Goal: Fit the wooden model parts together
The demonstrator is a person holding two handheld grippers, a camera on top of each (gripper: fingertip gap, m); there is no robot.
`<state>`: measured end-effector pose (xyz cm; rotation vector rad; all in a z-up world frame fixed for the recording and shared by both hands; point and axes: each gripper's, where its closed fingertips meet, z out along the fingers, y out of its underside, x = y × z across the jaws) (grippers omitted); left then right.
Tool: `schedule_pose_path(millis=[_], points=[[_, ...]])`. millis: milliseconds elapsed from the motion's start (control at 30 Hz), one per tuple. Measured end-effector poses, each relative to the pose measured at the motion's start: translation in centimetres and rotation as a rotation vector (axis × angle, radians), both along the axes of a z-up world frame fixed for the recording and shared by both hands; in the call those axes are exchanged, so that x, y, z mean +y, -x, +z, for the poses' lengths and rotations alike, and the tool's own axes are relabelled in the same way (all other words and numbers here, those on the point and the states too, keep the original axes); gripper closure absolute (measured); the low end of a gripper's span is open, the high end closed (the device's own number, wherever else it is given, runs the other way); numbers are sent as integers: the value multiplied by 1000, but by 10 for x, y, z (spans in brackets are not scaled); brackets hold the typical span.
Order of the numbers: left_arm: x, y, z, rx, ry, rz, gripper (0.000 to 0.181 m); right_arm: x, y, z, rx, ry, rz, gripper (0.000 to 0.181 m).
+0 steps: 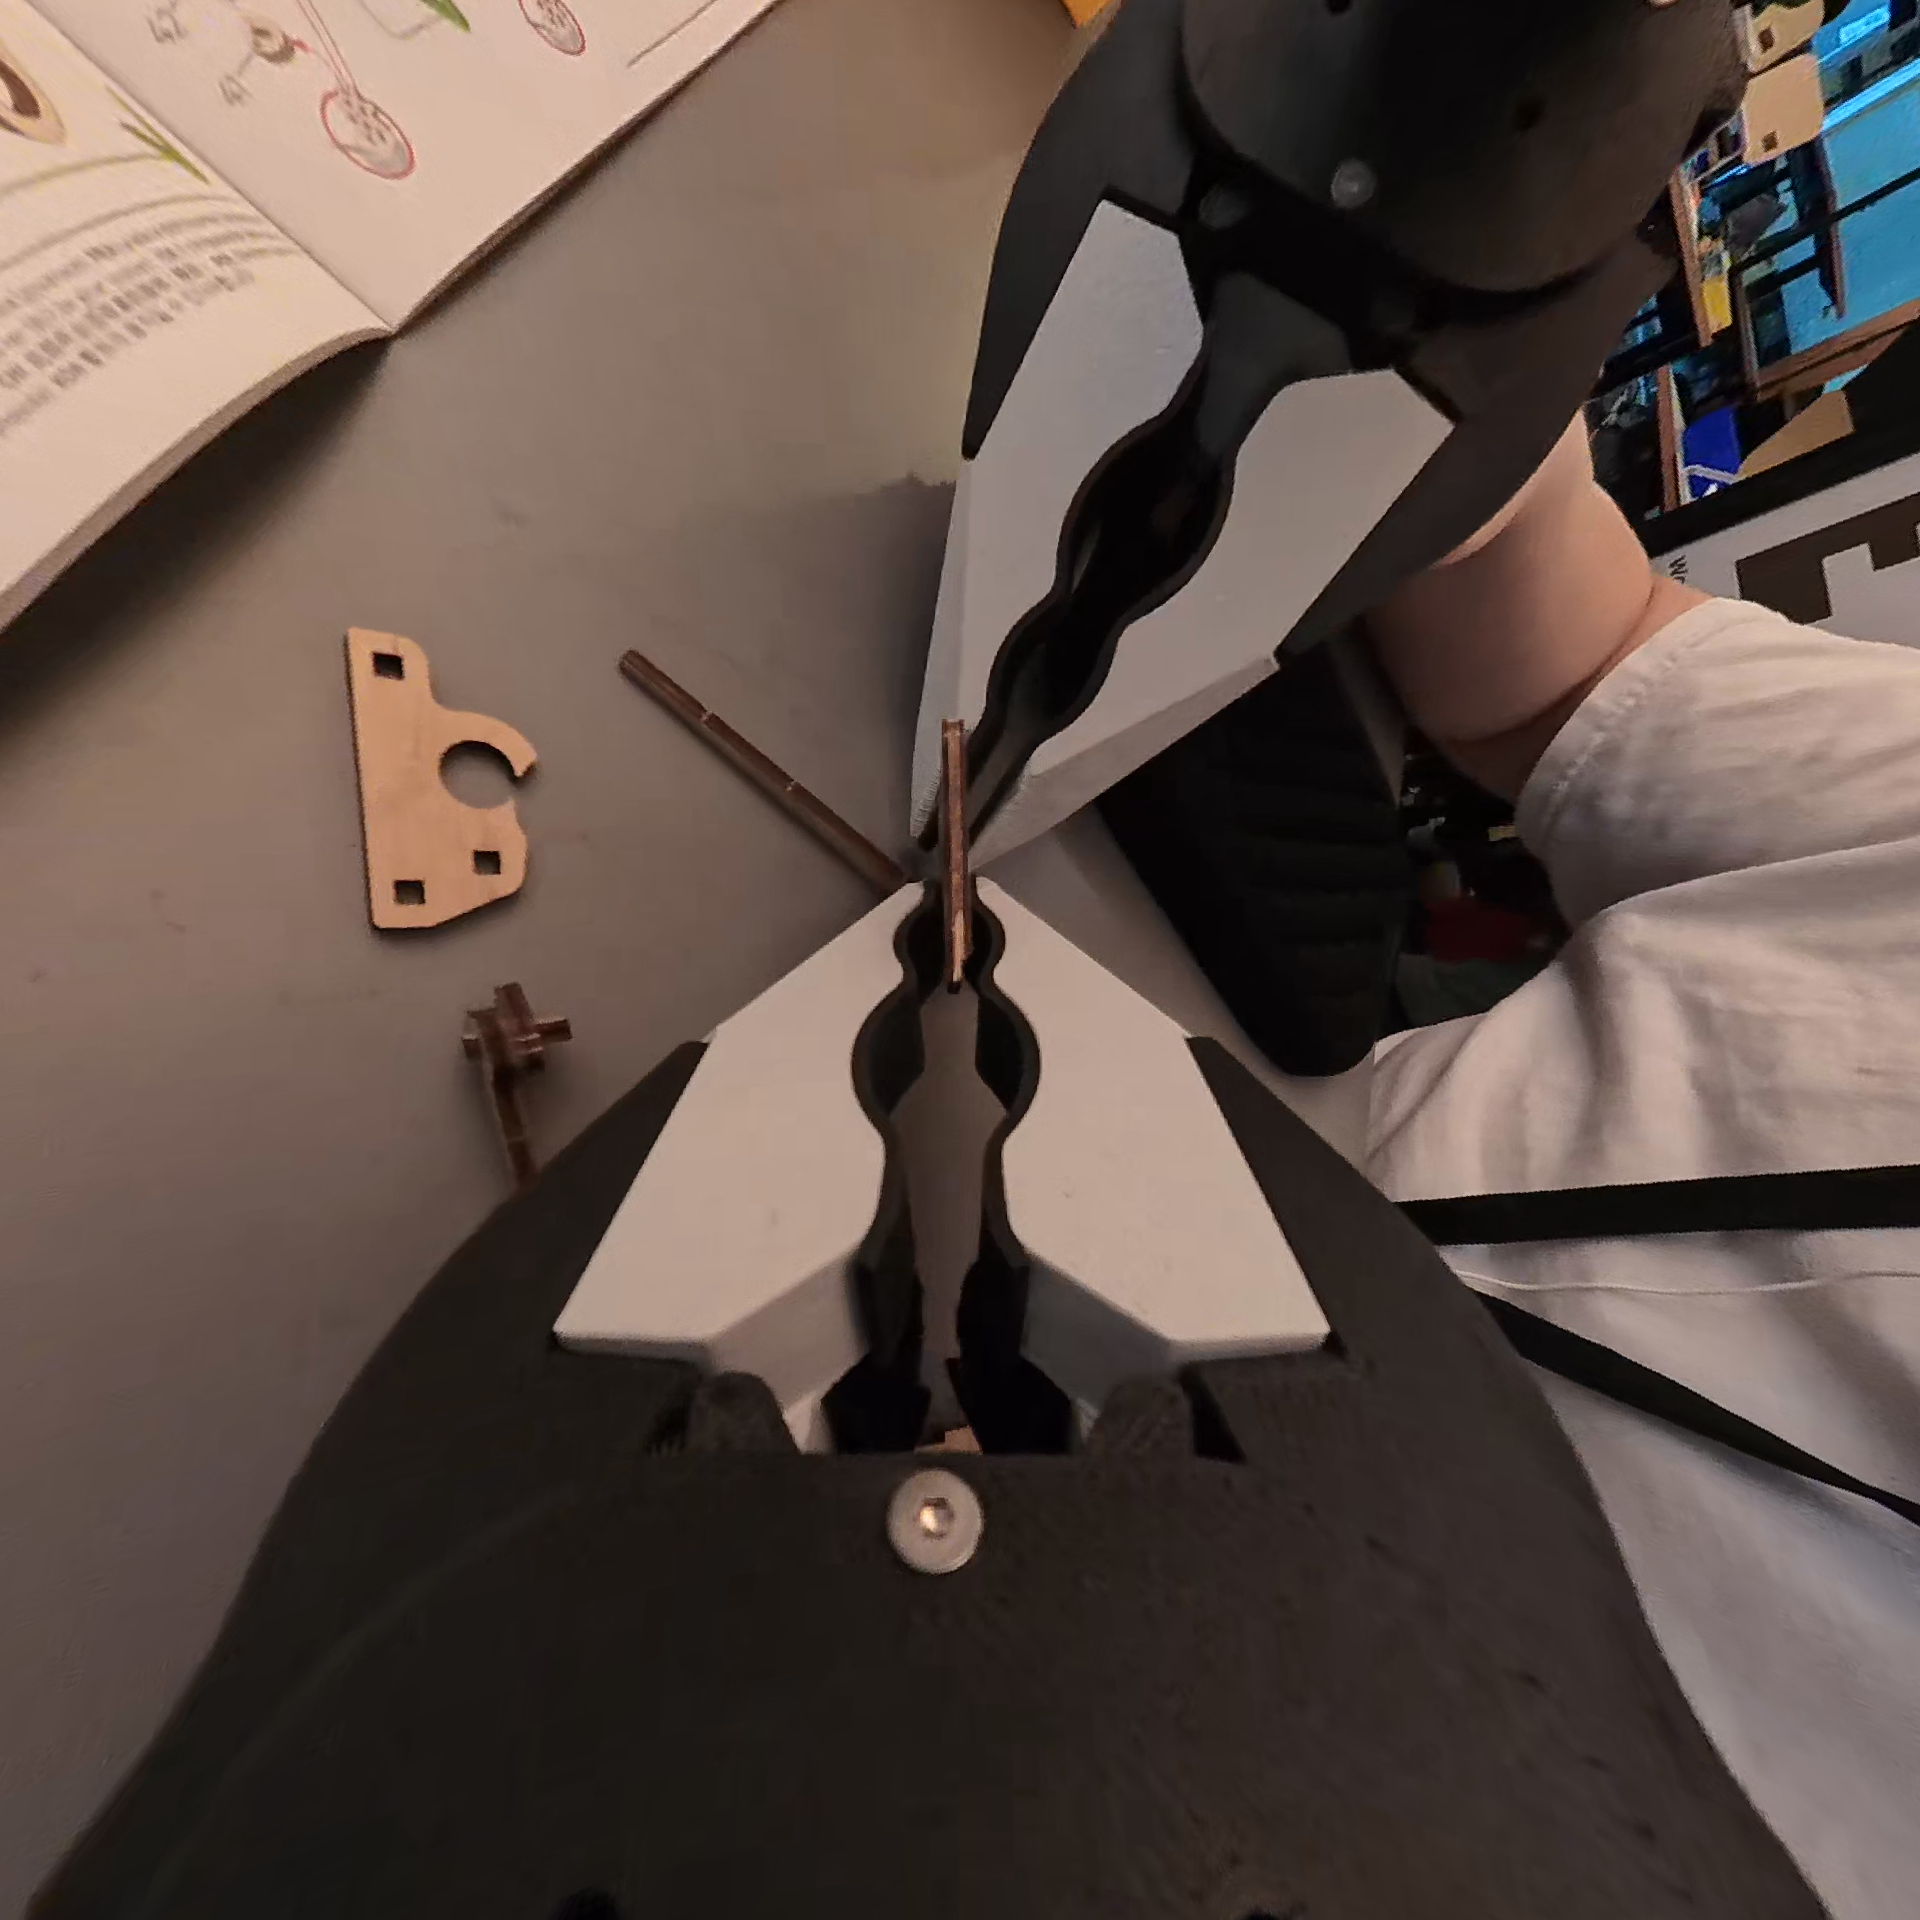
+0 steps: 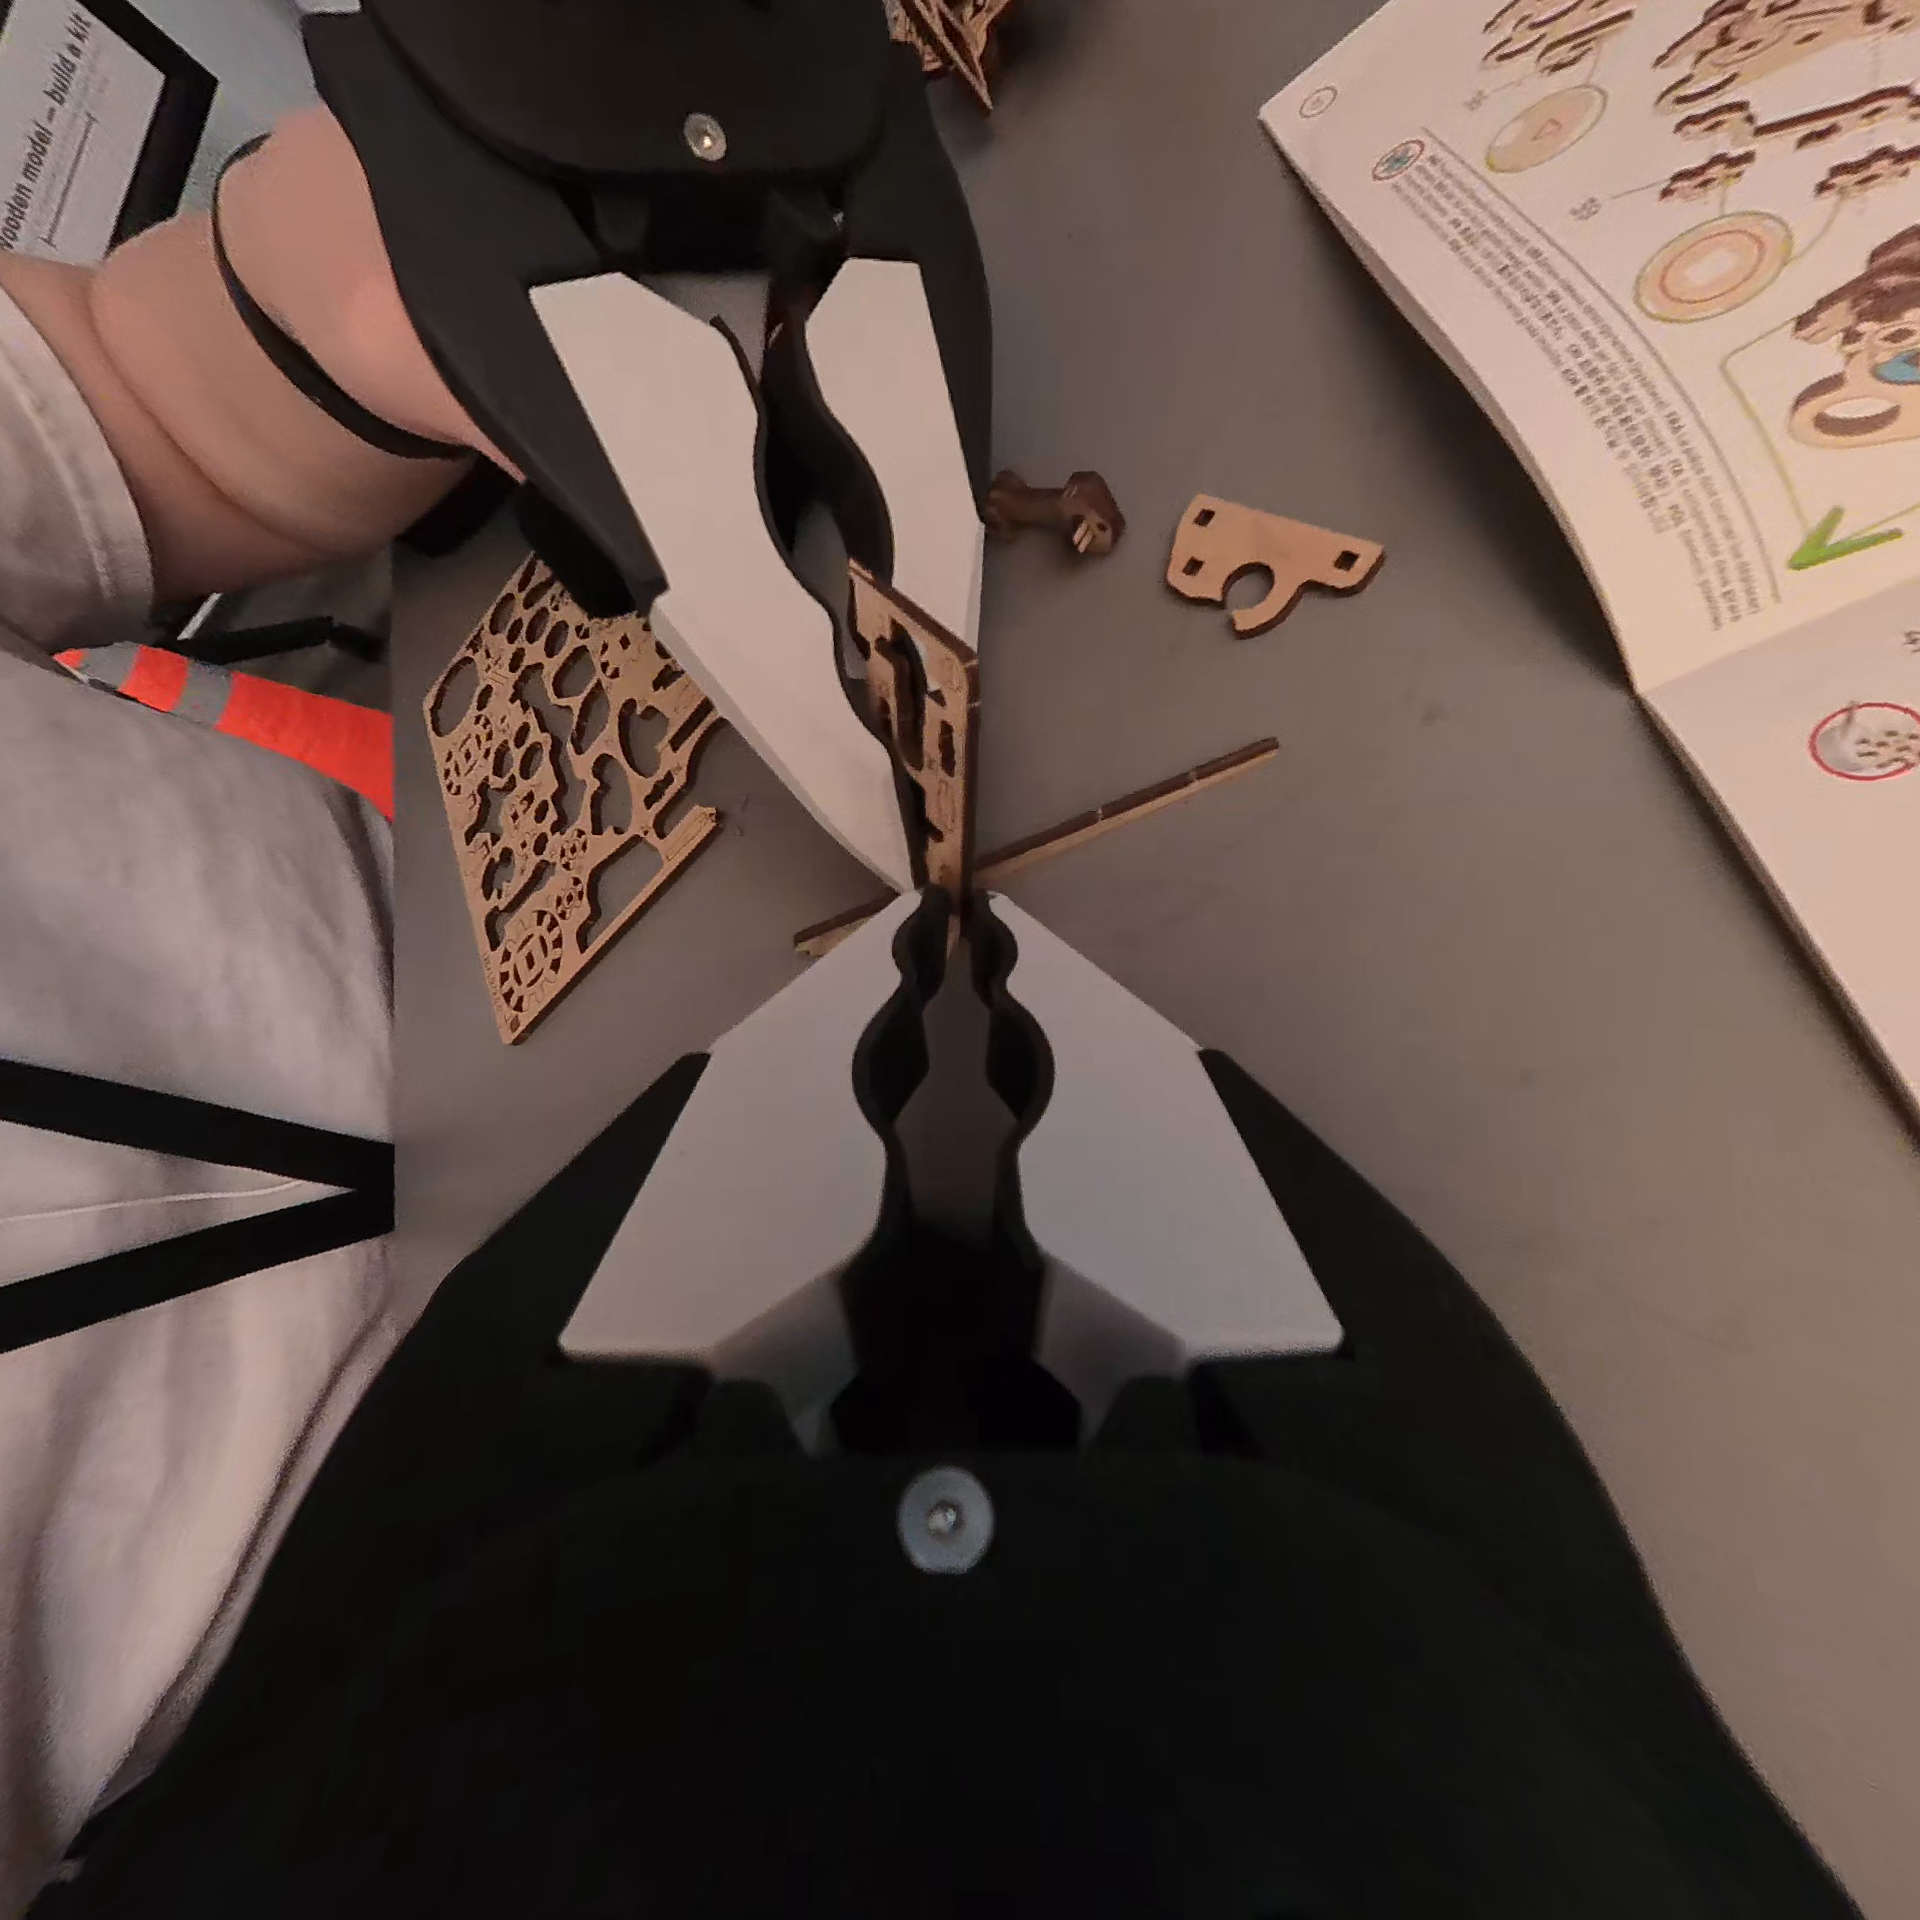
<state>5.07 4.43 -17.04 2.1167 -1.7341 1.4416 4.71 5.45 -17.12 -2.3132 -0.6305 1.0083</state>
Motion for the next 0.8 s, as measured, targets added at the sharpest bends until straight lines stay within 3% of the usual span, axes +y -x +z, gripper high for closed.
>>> schedule_pose_path(millis=[133,300,467,633,700,800], points=[[2,0,0,-1,35,16,181,2,-1,0,-45,-44,-3,179],[-5,2,1,7,63,-26,181,-5,2,3,24,-9,51,180],[16,4,35,-89,39,38,181,2,-4,30,117,-128,11,178],[56,11,59,-164,-46,170,181,-16,22,10,-115,-208,160,174],[58,11,65,-187,24,186,181,-10,22,-7,-287,-208,121,181],[50,9,63,-186,88,157,181,-2,5,-9,-413,-261,75,181]])
